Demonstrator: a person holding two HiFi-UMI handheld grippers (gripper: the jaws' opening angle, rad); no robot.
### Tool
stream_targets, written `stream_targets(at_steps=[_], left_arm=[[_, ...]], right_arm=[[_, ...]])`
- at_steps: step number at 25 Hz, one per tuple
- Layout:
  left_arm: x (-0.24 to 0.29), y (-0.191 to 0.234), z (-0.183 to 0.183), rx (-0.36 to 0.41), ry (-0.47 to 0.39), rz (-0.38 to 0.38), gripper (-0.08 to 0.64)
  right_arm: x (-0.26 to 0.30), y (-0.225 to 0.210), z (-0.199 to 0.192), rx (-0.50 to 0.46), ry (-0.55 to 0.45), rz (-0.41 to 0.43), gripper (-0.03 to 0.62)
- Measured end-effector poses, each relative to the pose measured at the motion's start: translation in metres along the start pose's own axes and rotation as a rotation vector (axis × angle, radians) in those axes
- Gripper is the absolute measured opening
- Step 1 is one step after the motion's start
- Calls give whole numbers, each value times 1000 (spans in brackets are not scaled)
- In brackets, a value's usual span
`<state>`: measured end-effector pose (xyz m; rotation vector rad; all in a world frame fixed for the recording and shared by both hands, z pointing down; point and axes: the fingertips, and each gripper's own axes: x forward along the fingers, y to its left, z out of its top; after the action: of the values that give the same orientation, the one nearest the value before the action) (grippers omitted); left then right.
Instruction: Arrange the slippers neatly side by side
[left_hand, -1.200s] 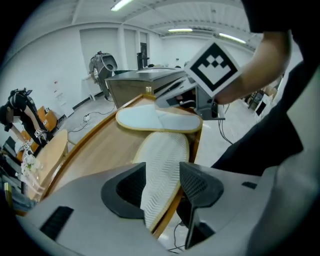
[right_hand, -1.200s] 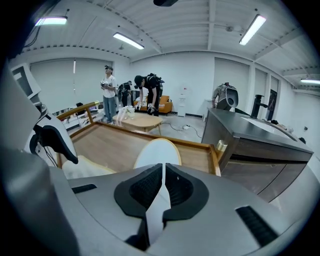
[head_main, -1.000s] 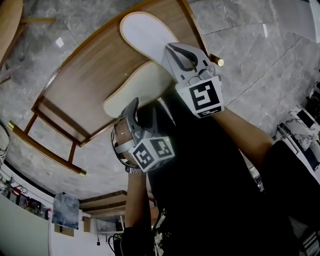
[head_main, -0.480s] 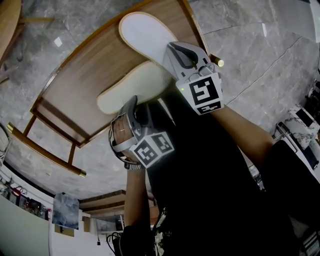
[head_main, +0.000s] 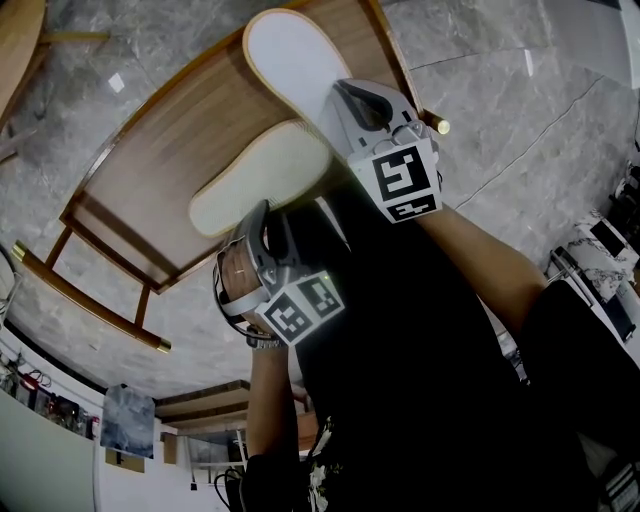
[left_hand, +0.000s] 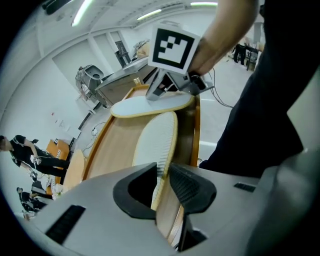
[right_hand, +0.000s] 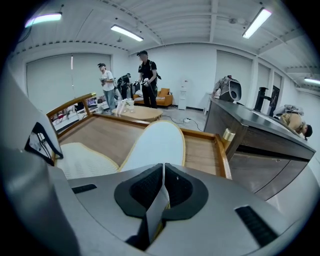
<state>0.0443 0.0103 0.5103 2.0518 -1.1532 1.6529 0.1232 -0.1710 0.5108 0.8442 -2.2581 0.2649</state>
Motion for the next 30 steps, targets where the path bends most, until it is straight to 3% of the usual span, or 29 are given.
stream_targets(at_steps=[8, 17, 22, 30], left_arm=[[-20, 17, -30, -68, 24, 45, 52], [-38, 45, -12, -222, -51, 80, 29], [-47, 59, 3, -429, -140, 32, 28], [-54, 89, 24, -810, -301, -113, 28]], right_arm=[[5, 4, -1, -3, 13, 3, 9], [-6, 14, 13, -15, -28, 23, 9], [-15, 21, 26, -27, -62, 34, 9], [-20, 27, 42, -25, -108, 50, 9]])
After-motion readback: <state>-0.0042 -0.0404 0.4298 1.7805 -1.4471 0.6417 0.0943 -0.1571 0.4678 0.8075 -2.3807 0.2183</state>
